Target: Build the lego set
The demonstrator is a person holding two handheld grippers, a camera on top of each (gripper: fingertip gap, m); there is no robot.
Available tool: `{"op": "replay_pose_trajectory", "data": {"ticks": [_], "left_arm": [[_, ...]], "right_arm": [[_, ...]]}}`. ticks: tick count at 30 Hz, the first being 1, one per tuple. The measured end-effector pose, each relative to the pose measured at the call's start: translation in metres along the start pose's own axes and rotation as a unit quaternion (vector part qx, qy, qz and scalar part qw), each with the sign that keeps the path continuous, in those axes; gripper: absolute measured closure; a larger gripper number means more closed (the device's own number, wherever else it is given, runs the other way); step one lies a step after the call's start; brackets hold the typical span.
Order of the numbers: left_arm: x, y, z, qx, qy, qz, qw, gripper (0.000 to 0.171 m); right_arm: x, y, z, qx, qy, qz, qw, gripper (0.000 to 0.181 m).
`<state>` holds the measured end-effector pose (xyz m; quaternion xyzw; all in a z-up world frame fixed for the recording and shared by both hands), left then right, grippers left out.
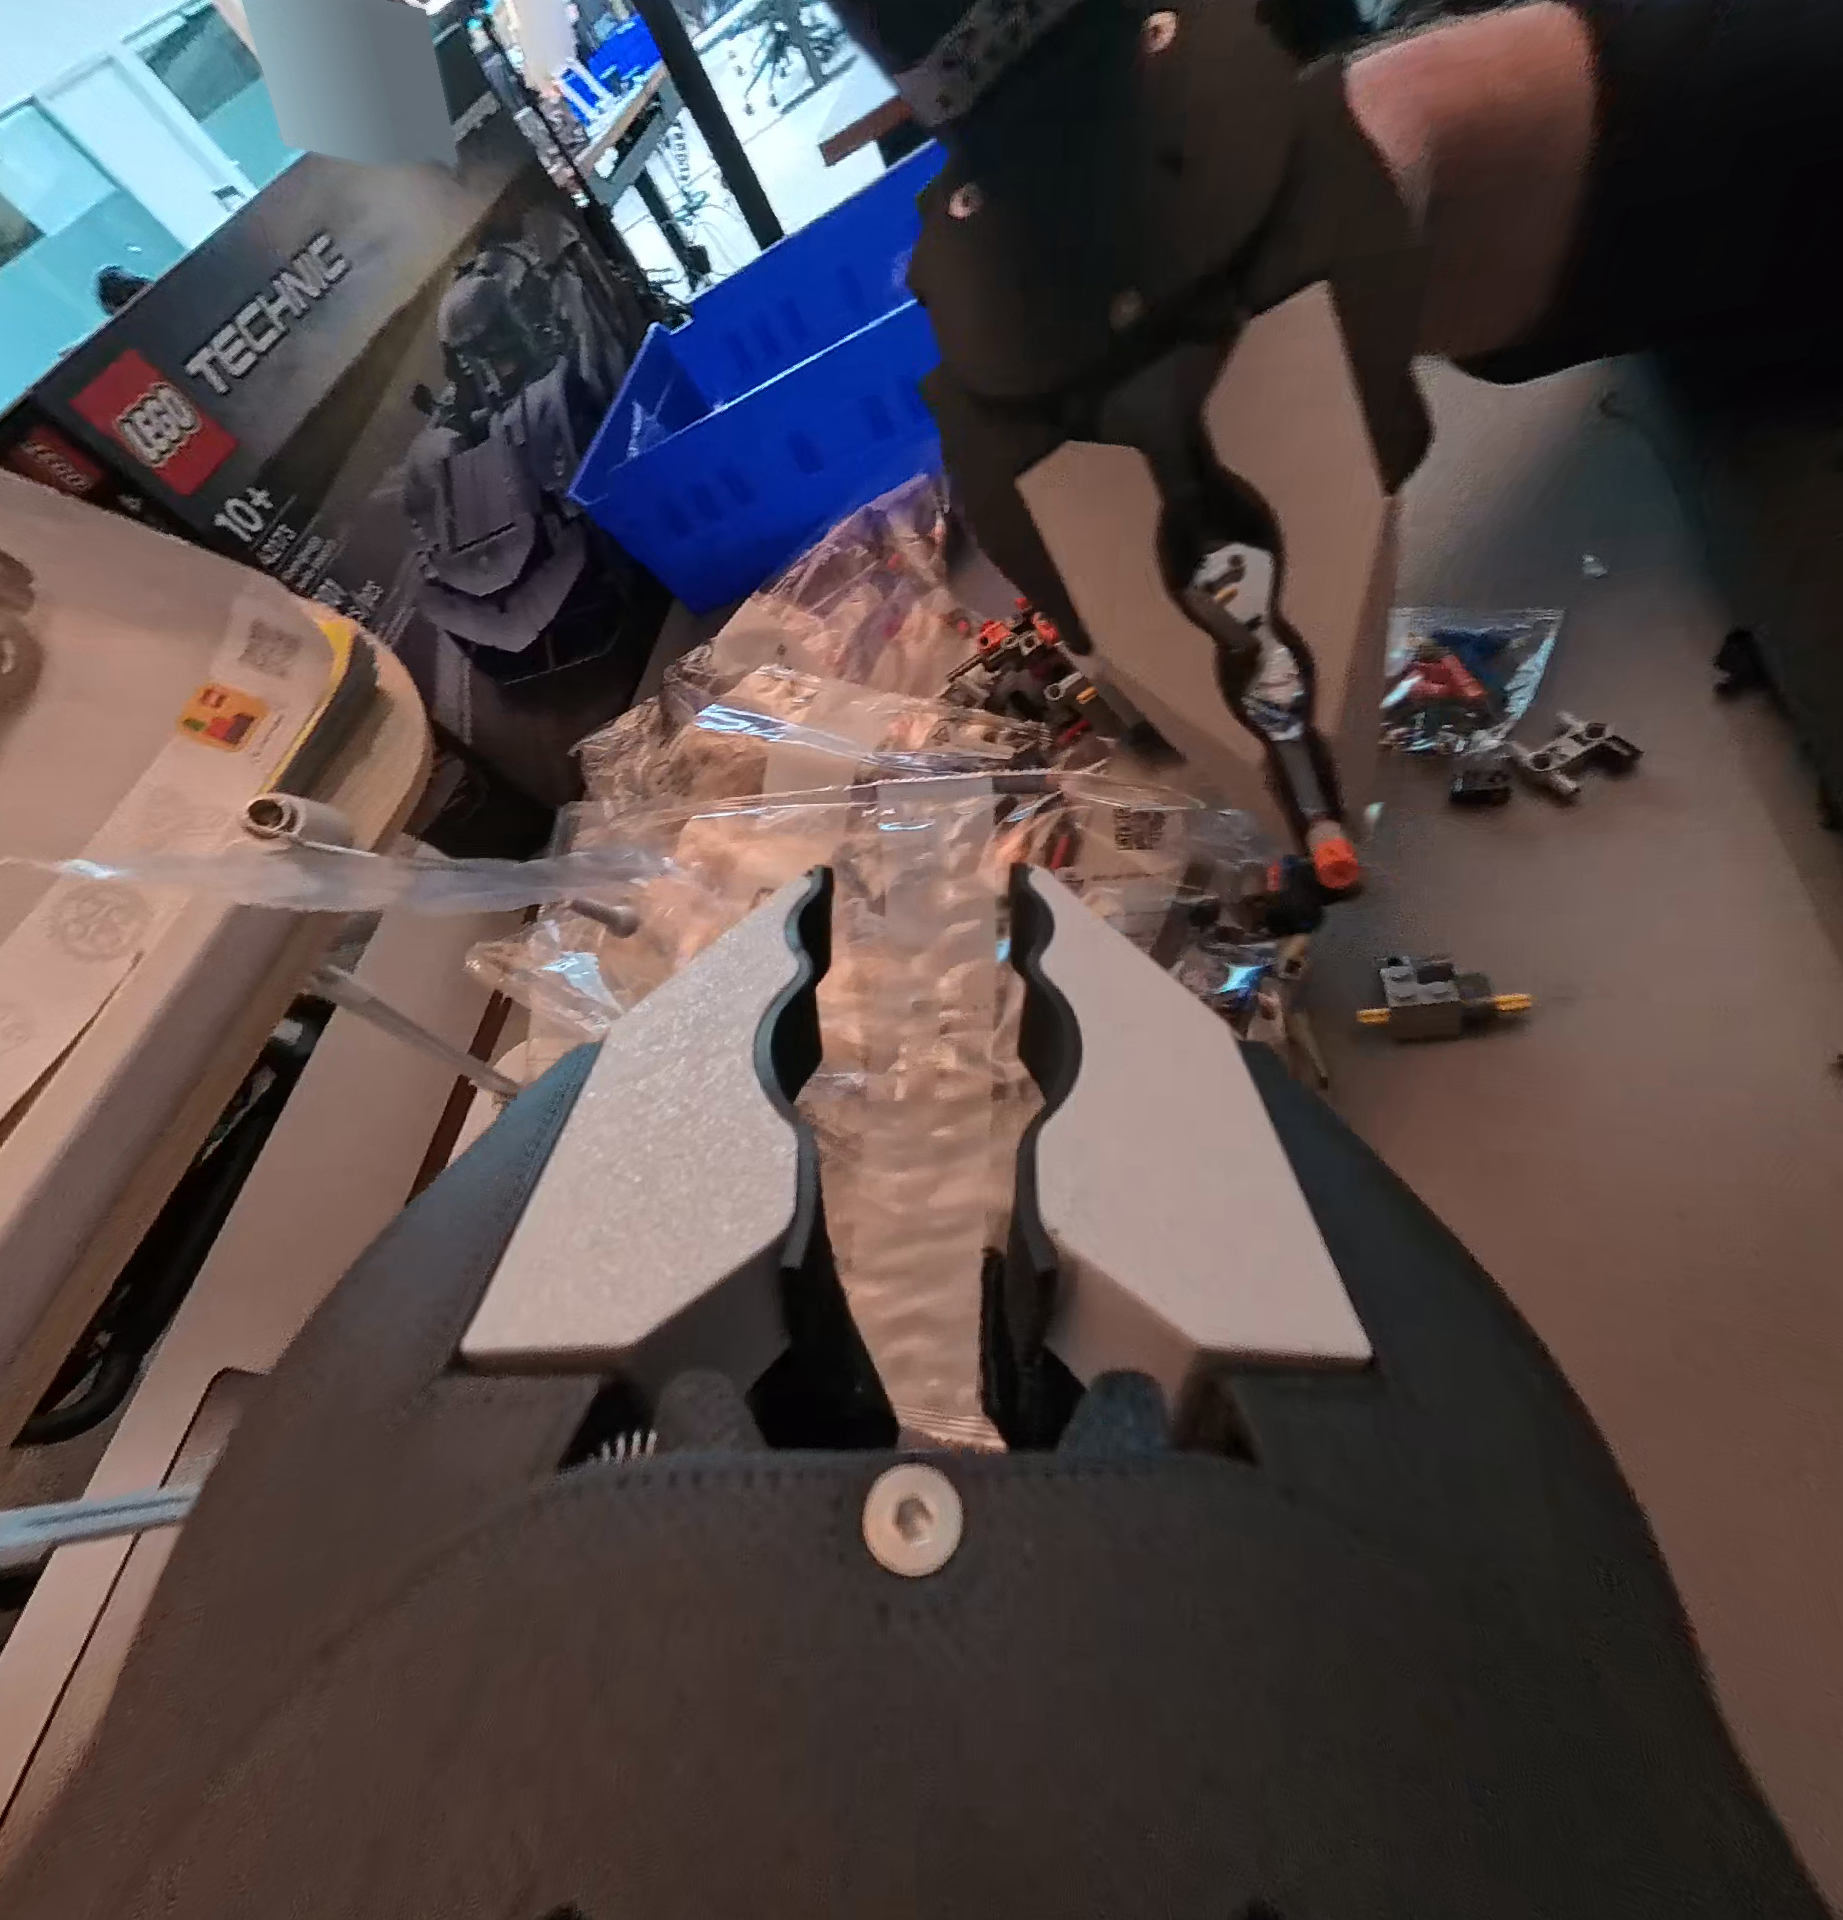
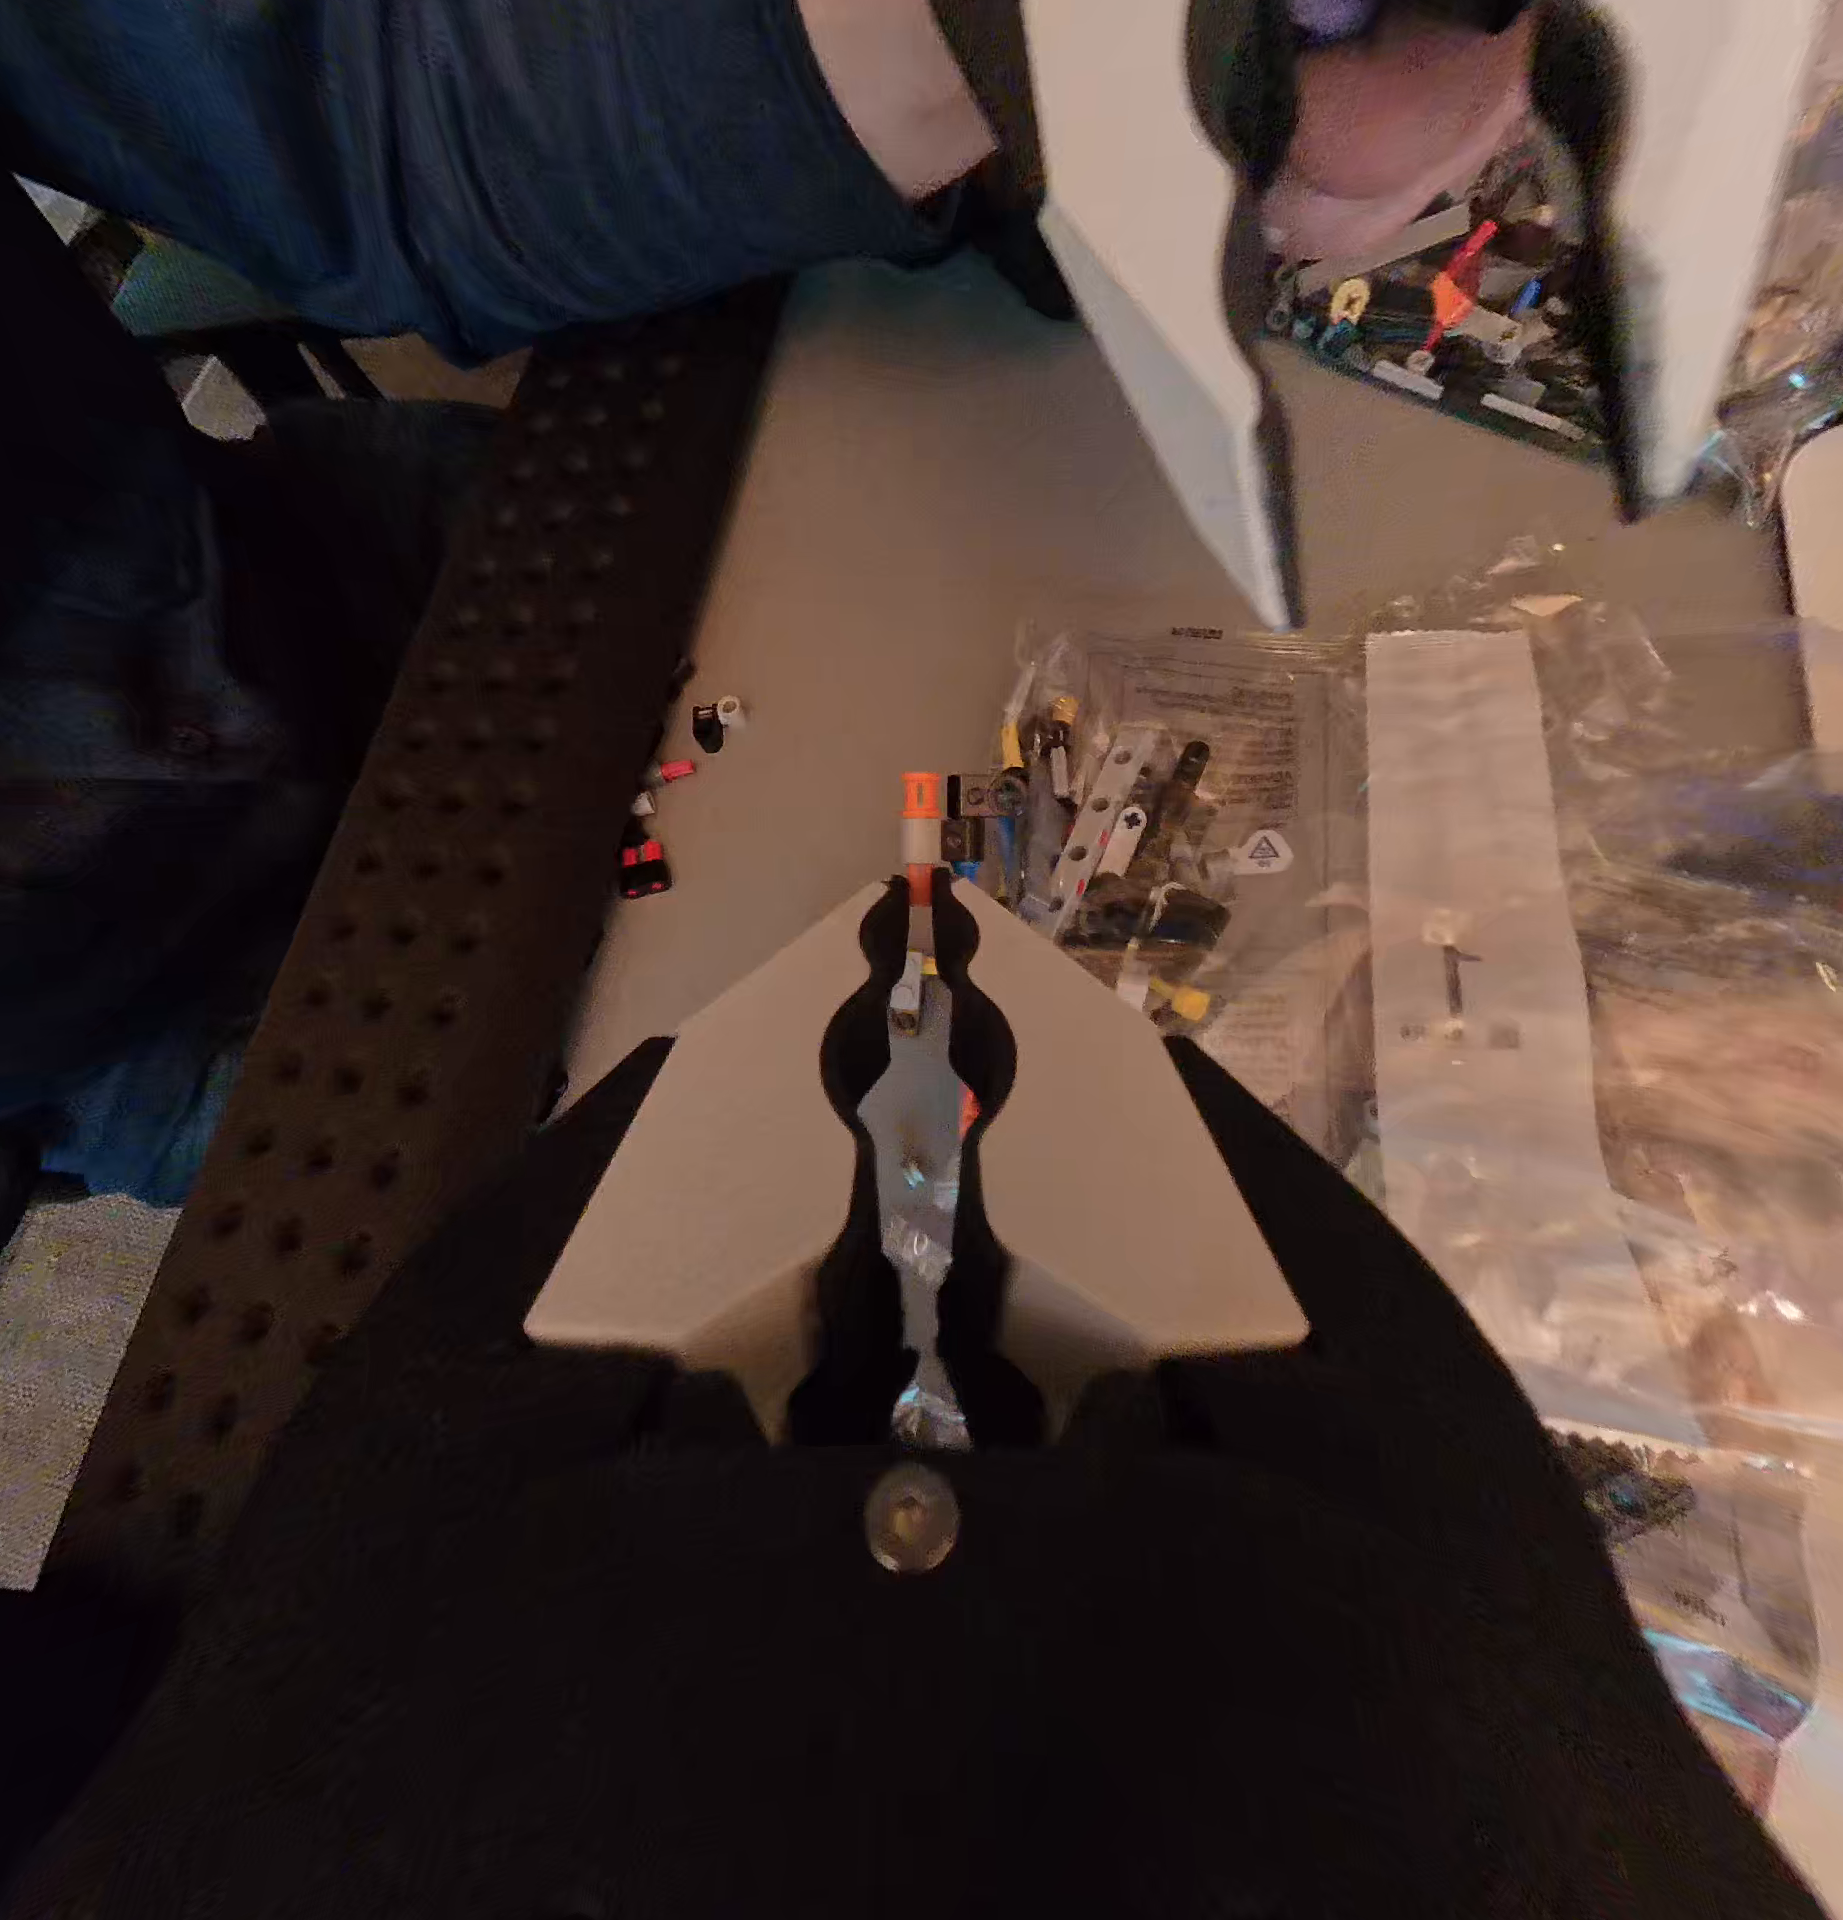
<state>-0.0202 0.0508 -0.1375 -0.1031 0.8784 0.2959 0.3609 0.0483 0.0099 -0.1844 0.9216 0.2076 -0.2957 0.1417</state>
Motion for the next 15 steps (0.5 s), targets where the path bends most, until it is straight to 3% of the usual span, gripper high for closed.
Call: {"op": "replay_pose_trajectory", "data": {"ticks": [9, 15], "left_arm": [[-0.01, -0.041, 0.003, 0.1, 0.003, 0.047, 0.994, 0.141], [-0.013, -0.053, 0.01, 0.108, 0.016, 0.066, 0.992, 0.143]], "right_arm": [[0.003, -0.004, -0.012, 0.001, -0.023, 0.015, 1.0, 0.18], [0.002, -0.002, -0.014, -0.002, -0.028, 0.012, 1.0, 0.18]]}}
Point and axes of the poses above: each gripper's, where its closed fingertips meet, z out along the fingers, x out of its underside, y = z × x across the jaws, the point moved 2 cm from there along -z, back along the fingers, and after that the axes turned 14 degrees about y, right-handed, at the moved point
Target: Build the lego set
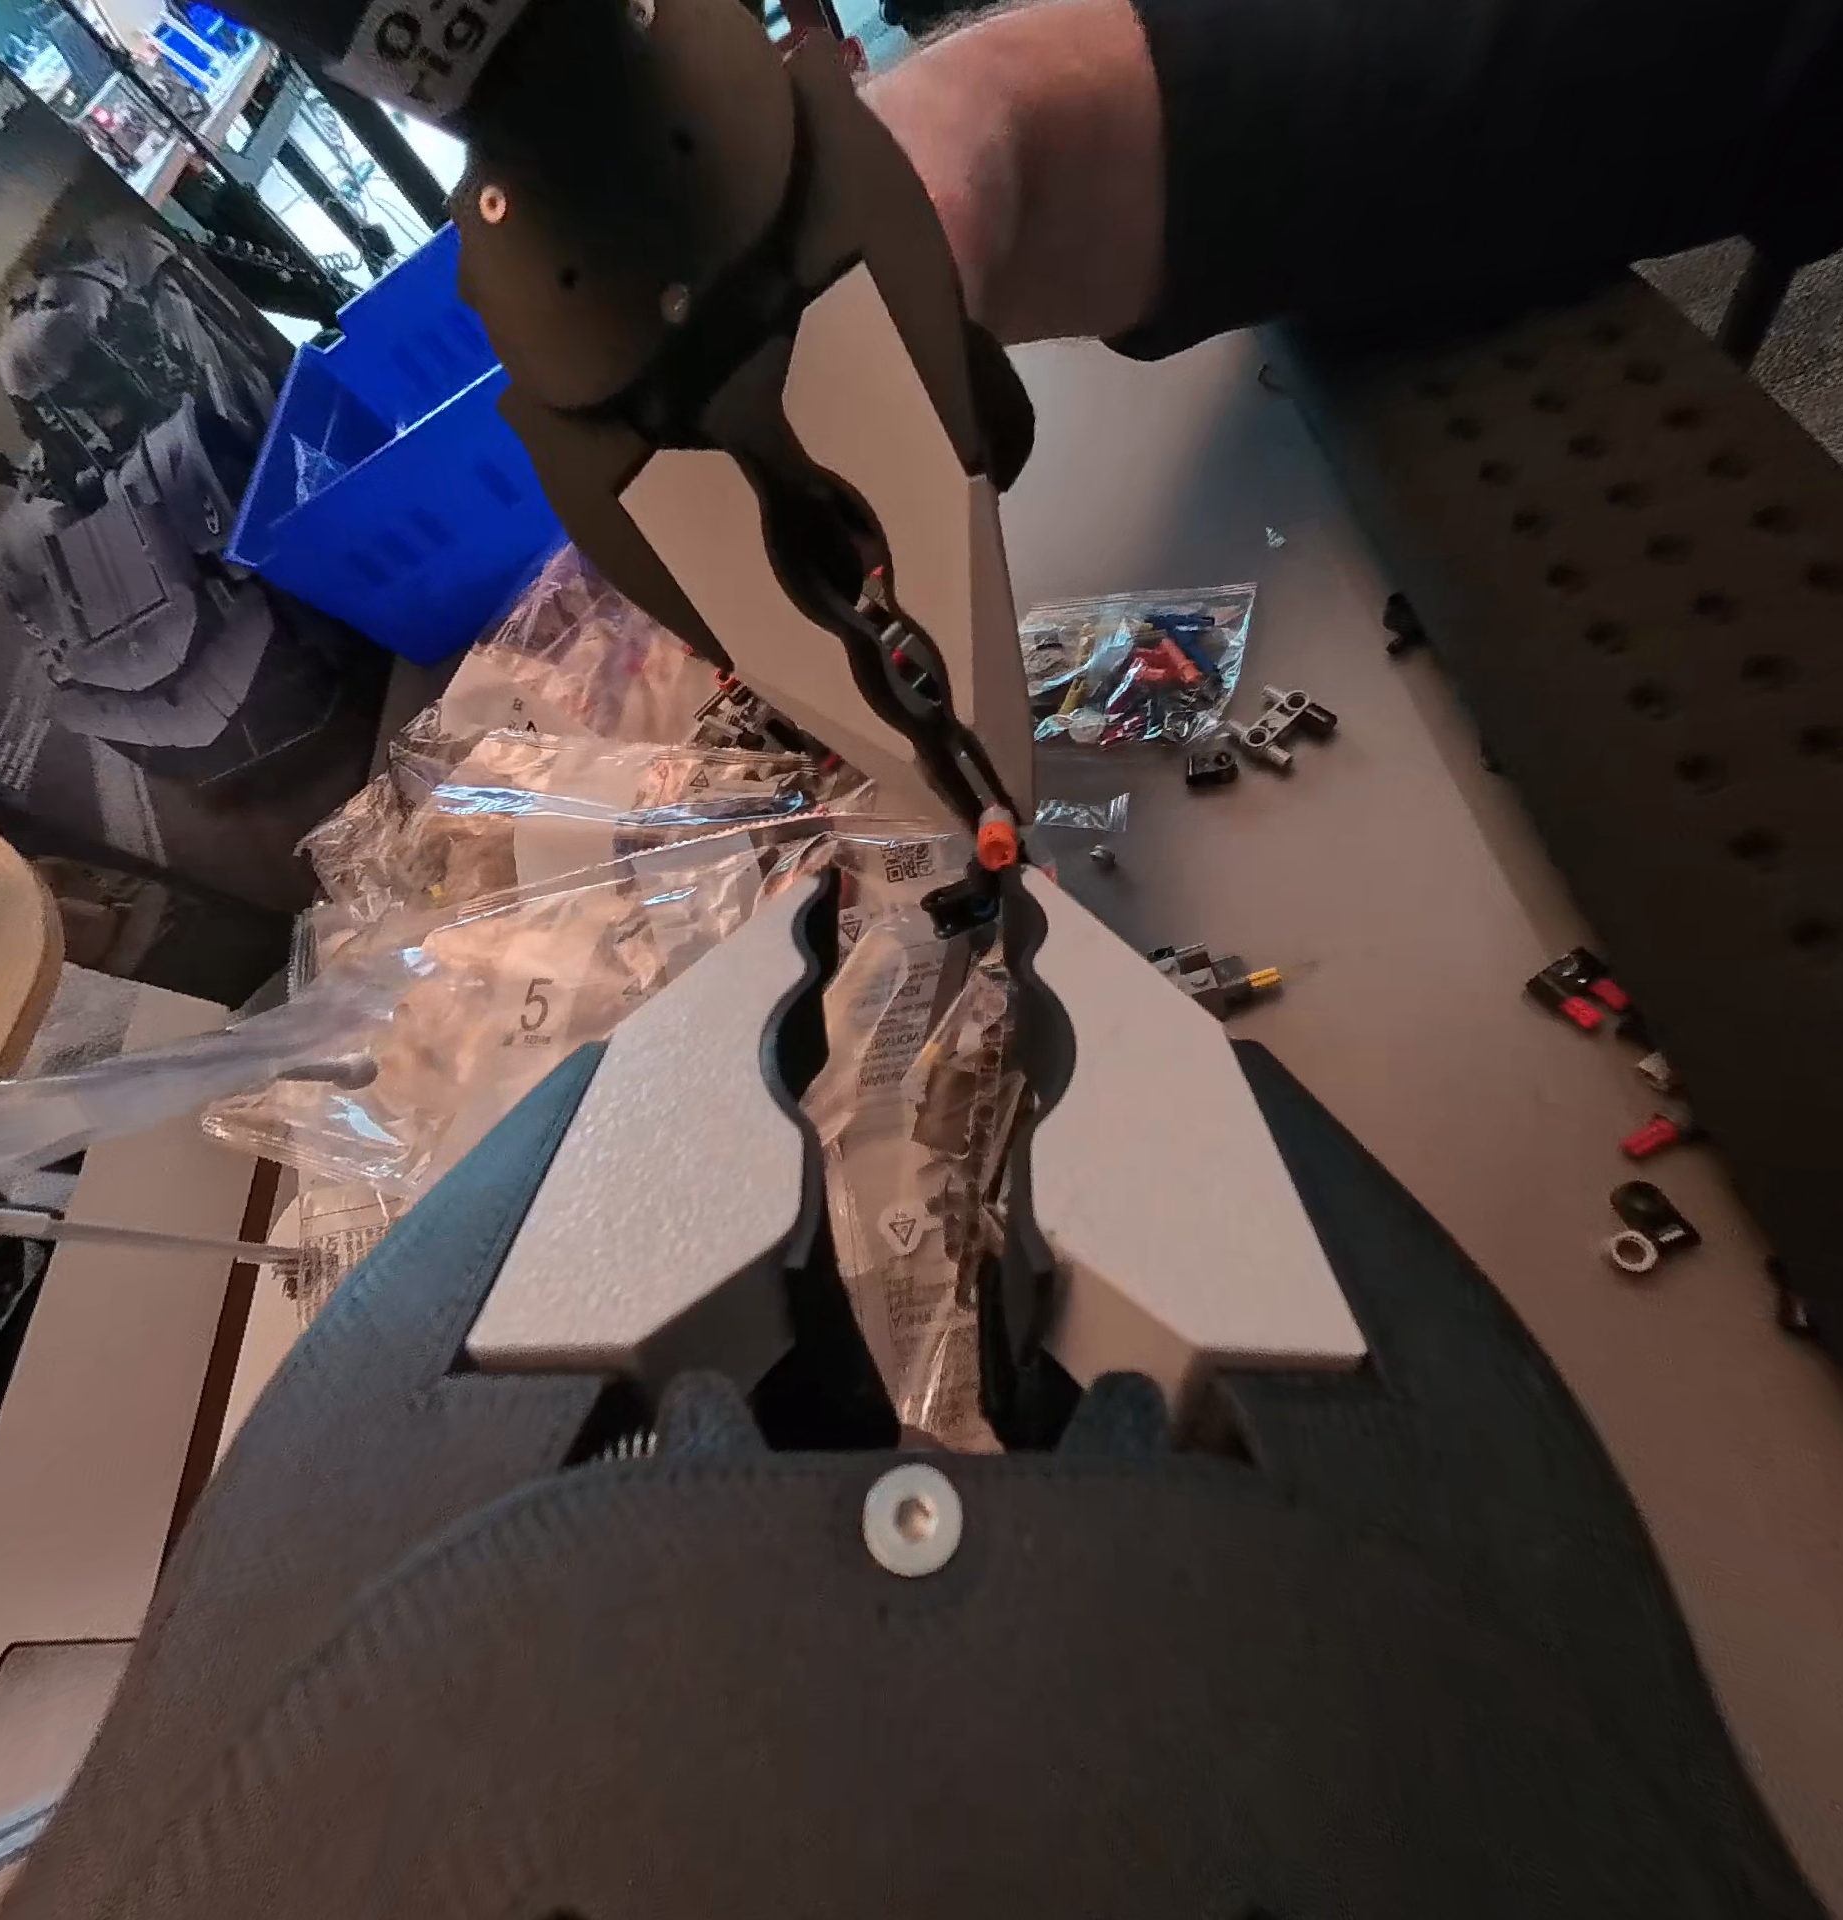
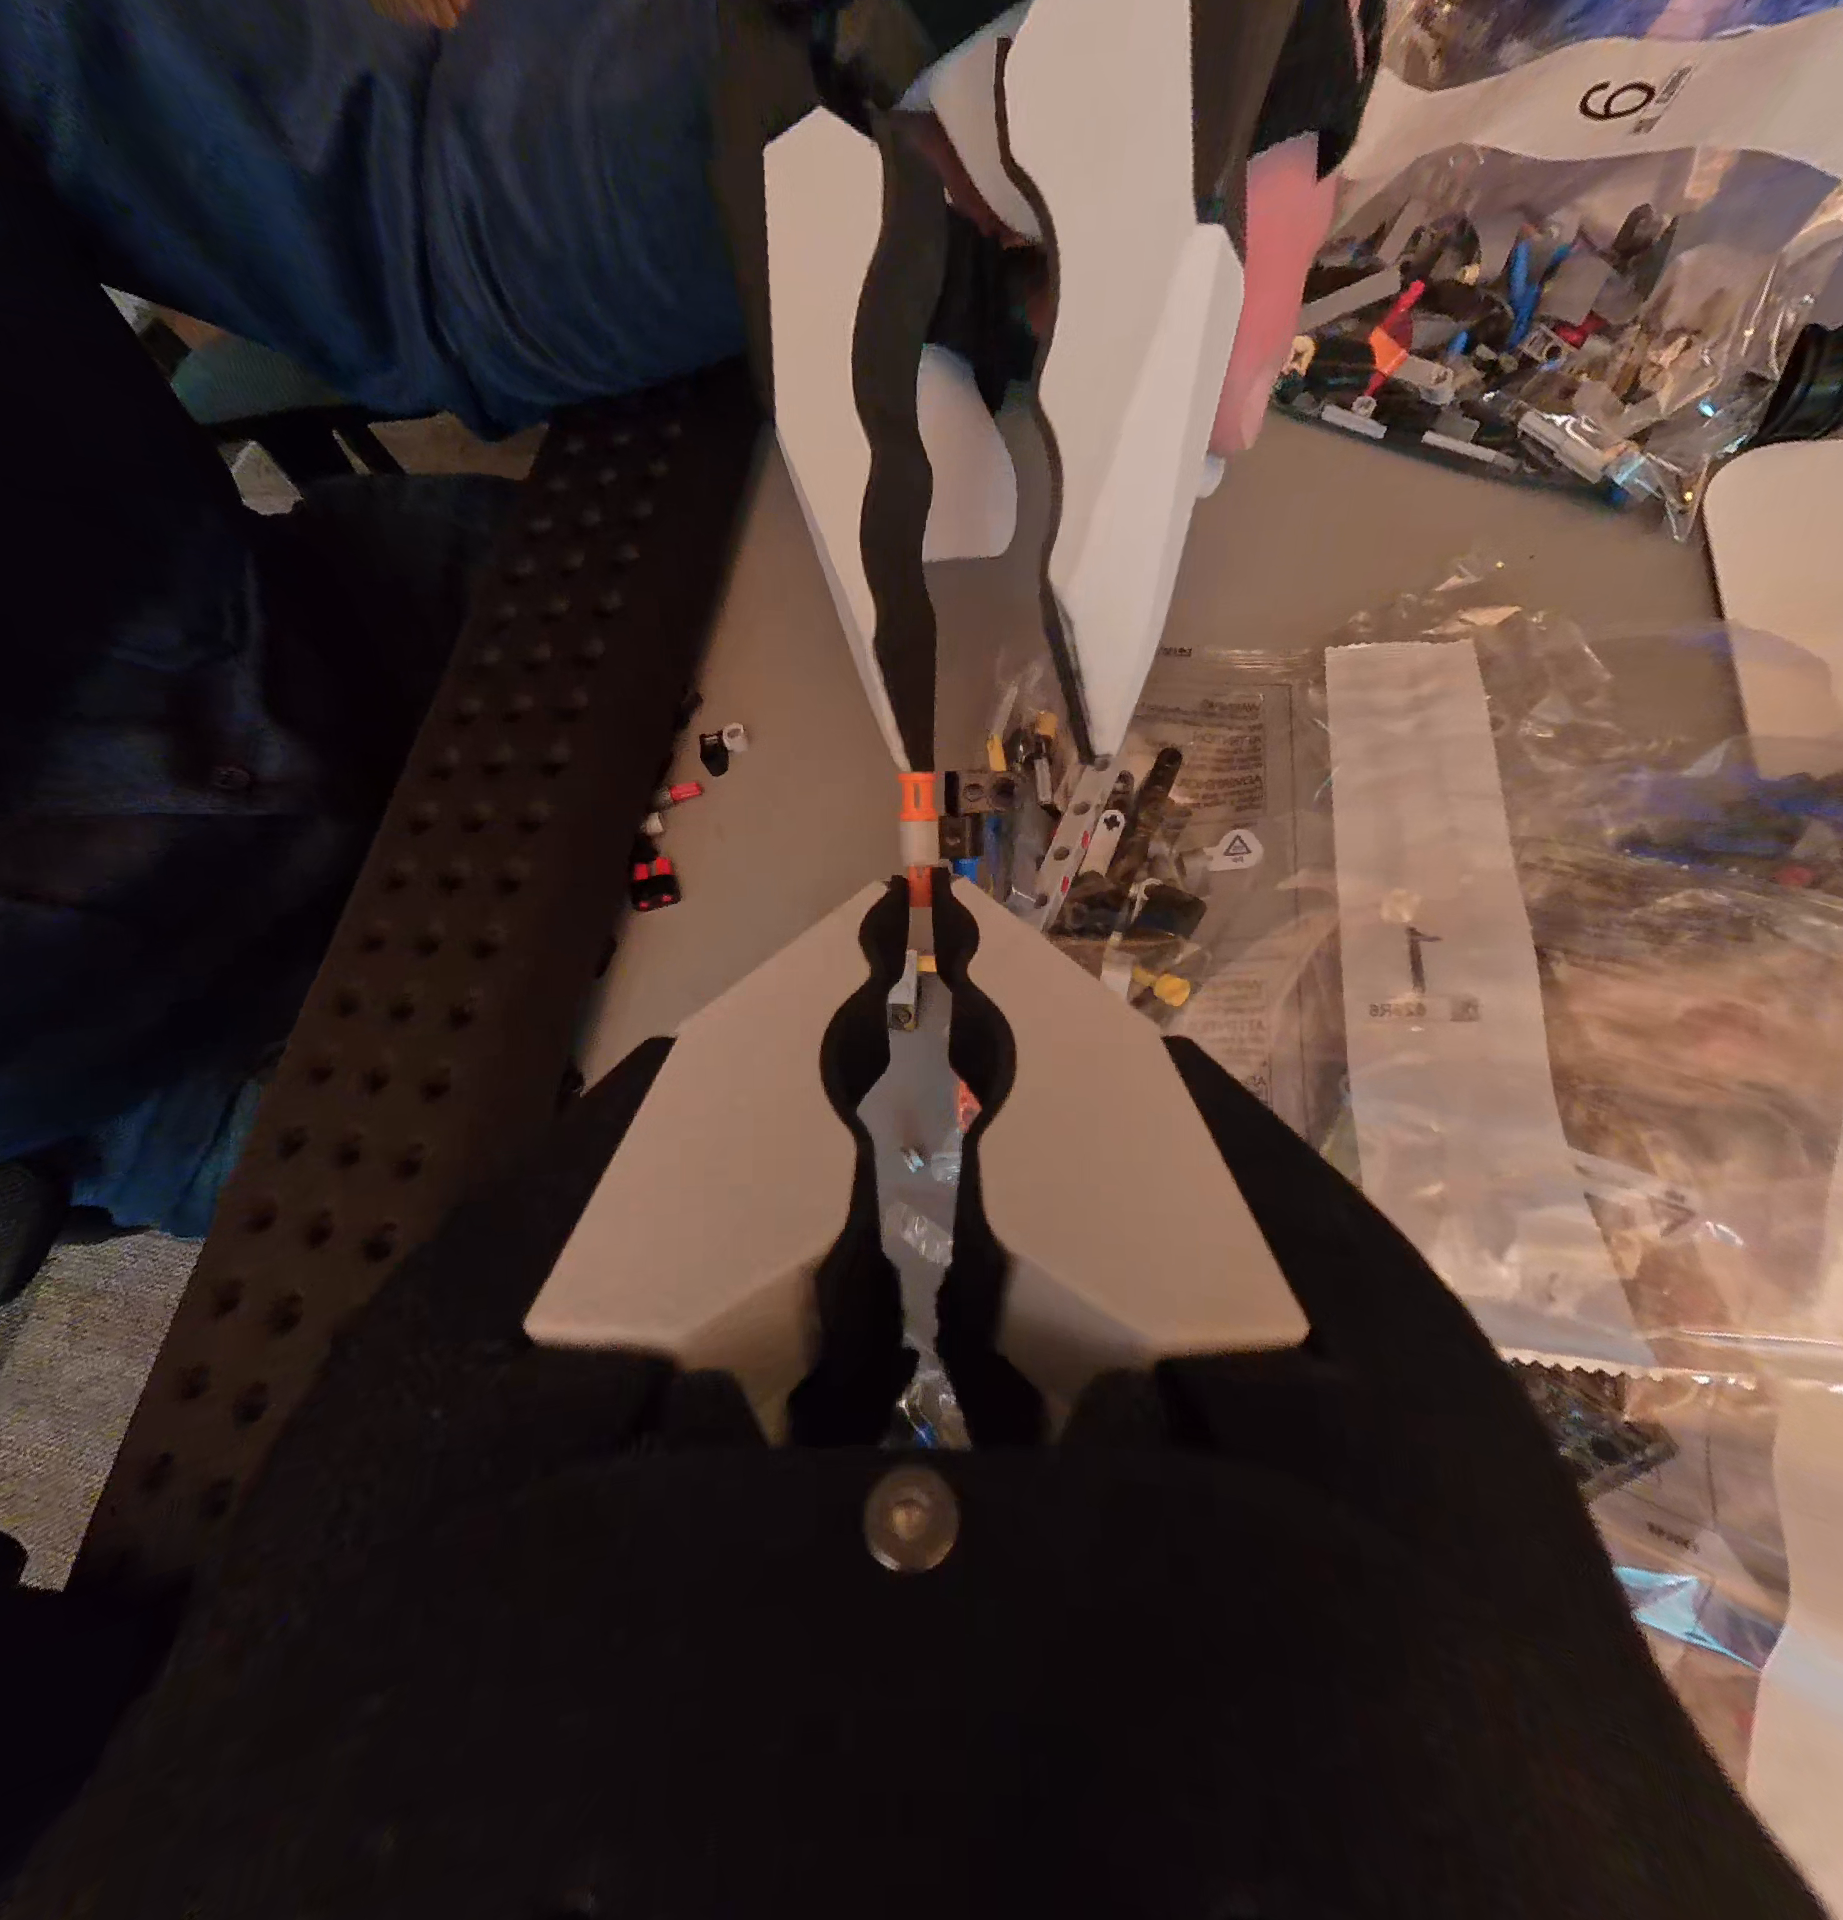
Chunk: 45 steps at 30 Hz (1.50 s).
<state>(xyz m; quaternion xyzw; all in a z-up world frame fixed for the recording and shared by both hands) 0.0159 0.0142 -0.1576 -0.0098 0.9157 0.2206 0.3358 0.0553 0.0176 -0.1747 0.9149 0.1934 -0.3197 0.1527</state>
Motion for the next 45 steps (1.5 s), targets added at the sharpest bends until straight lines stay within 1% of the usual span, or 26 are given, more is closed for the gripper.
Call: {"op": "replay_pose_trajectory", "data": {"ticks": [11, 14, 16, 21, 25, 26, 27, 33, 37, 39, 43, 45], "left_arm": [[-0.004, -0.006, 0.005, 0.007, 0.001, 0.011, 1.0, 0.146], [-0.005, -0.008, 0.007, 0.008, 0.003, 0.016, 1.0, 0.153], [-0.005, -0.008, 0.007, 0.008, 0.004, 0.019, 1.0, 0.161], [-0.006, -0.007, 0.006, 0.005, -0.001, 0.017, 1.0, 0.163], [-0.007, -0.007, 0.006, 0.006, -0.003, 0.011, 1.0, 0.16], [-0.007, -0.007, 0.007, 0.006, -0.002, 0.013, 1.0, 0.161], [-0.007, -0.007, 0.006, 0.004, -0.002, 0.014, 1.0, 0.167], [-0.006, -0.006, 0.005, 0.003, -0.001, 0.018, 1.0, 0.168], [-0.008, -0.006, 0.001, -0.003, -0.006, 0.022, 1.0, 0.169], [-0.009, -0.005, 0.0, -0.008, -0.005, 0.025, 1.0, 0.169], [-0.009, -0.004, -0.001, -0.016, -0.004, 0.027, 1.0, 0.17], [-0.011, -0.004, -0.002, -0.017, -0.014, 0.026, 0.999, 0.17]], "right_arm": [[0.0, -0.002, -0.001, -0.003, -0.005, 0.007, 1.0, 0.18], [0.001, -0.003, 0.0, -0.003, -0.004, 0.01, 1.0, 0.18], [0.001, -0.003, -0.001, -0.002, -0.006, 0.013, 1.0, 0.18], [0.0, -0.003, -0.004, -0.002, -0.013, 0.014, 1.0, 0.18], [-0.002, -0.003, -0.005, -0.001, -0.018, 0.013, 1.0, 0.18], [-0.001, -0.003, -0.005, -0.001, -0.016, 0.013, 1.0, 0.18], [-0.001, -0.003, -0.005, -0.001, -0.015, 0.014, 1.0, 0.18], [-0.003, -0.001, -0.006, -0.003, -0.023, 0.007, 1.0, 0.179], [-0.006, 0.001, -0.007, -0.011, -0.037, 0.007, 0.999, 0.174], [-0.007, 0.001, -0.006, -0.019, -0.042, 0.012, 0.999, 0.169], [-0.009, -0.004, -0.007, -0.024, -0.053, 0.033, 0.998, 0.17], [-0.011, -0.004, -0.008, -0.03, -0.062, 0.041, 0.997, 0.159]]}}
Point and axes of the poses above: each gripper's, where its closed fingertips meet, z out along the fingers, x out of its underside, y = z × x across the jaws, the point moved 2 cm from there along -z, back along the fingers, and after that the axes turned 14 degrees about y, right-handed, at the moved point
